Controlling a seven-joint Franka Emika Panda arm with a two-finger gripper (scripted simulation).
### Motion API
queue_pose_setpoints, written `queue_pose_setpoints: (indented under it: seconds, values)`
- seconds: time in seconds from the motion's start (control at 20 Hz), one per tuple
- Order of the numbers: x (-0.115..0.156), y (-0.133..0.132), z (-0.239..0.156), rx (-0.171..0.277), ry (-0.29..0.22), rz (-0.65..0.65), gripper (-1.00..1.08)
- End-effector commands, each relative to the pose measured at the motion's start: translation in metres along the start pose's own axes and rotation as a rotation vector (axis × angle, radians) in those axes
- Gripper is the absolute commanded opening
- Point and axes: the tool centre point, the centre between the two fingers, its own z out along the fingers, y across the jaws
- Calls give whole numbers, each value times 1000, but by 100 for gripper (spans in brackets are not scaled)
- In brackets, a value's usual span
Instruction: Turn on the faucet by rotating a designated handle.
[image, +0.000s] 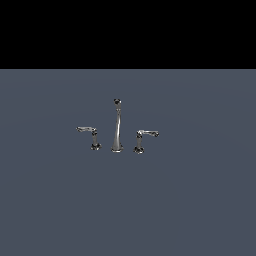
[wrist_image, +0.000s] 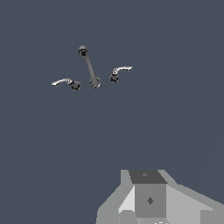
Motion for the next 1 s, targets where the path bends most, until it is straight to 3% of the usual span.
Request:
queue_pose_setpoints:
  seconds: [0.0, 0.95]
  values:
    - [9, -7, 16, 0, -1, 64, -100]
    - [95, -36, 134, 0, -7, 543, -100]
